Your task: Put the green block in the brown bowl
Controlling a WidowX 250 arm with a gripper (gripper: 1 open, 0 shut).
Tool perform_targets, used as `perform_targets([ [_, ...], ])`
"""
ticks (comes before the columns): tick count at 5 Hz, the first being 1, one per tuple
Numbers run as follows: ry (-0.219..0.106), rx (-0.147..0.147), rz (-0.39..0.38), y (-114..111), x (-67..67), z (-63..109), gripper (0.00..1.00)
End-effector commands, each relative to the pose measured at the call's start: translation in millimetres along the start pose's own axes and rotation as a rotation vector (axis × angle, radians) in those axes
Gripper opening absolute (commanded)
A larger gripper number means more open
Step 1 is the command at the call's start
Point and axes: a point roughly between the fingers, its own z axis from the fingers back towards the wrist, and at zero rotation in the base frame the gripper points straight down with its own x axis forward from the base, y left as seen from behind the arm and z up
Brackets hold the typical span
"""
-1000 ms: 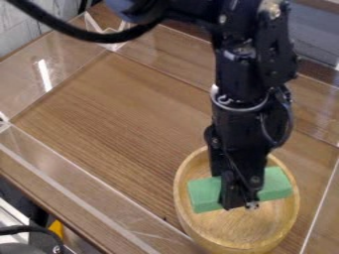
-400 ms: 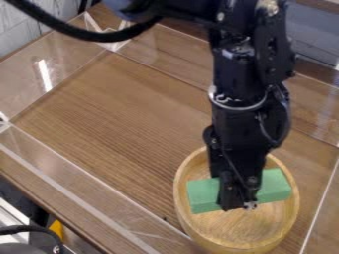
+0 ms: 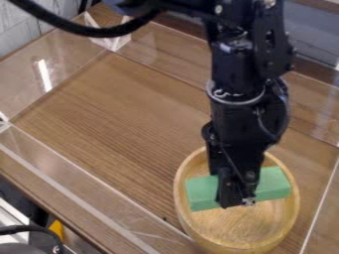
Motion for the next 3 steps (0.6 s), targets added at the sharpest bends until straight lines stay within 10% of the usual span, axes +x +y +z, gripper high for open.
perform_targets([
  [1, -0.060, 0.027, -0.002, 2.6, 12.4, 10.4, 0.00],
  [3, -0.057, 0.028, -0.005, 2.2, 18.2, 1.4, 0.00],
])
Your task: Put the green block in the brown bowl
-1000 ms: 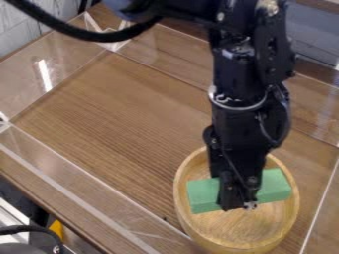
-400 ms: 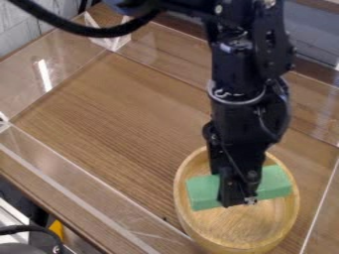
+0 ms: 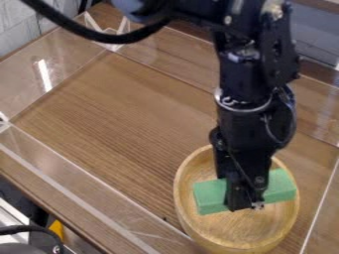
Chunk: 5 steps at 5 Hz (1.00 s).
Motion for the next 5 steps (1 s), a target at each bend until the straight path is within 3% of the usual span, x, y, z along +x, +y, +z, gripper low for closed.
perform_targets([
  [1, -0.043, 0.022, -0.013, 3.3, 11.0, 5.9, 0.00],
  [5, -0.050, 0.027, -0.009, 6.0, 11.4, -2.9, 0.00],
])
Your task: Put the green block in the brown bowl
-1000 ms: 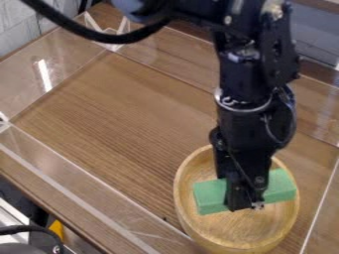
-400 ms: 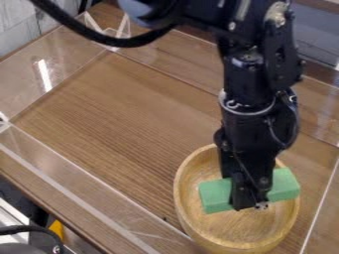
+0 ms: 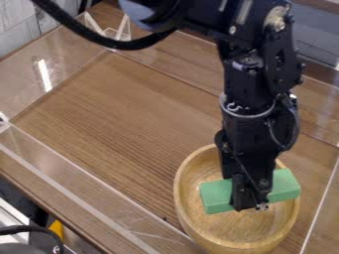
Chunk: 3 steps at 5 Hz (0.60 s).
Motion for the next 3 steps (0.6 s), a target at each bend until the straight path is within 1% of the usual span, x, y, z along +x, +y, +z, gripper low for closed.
perform_targets([
  [1, -0.027, 0.011, -0.004, 1.8, 5.0, 3.0, 0.00],
  [3, -0.031, 0.013, -0.002, 2.9, 4.1, 0.1, 0.00],
])
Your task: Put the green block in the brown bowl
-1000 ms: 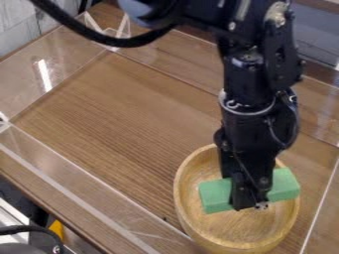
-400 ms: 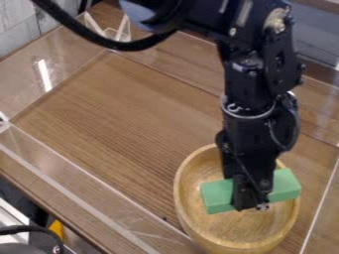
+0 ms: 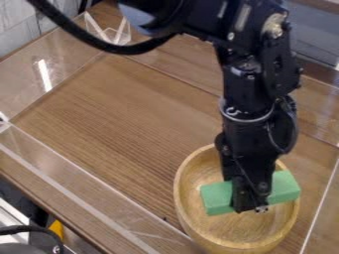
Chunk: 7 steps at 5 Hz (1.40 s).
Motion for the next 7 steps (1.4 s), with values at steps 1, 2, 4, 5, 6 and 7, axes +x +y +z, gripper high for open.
perform_targets([
  [1, -0.024, 0.010, 0.003, 3.2, 4.1, 2.6, 0.00],
  [2, -0.025, 0.011, 0.005, 3.9, 3.5, 0.9, 0.00],
  [4, -0.028, 0.013, 0.010, 4.8, 3.1, -2.3, 0.00],
  [5, -0.029, 0.014, 0.013, 5.1, 2.8, -3.6, 0.00],
  [6, -0.030, 0.015, 0.017, 5.6, 2.4, -4.5, 0.00],
  [7, -0.032, 0.017, 0.022, 6.0, 2.3, -5.3, 0.00],
])
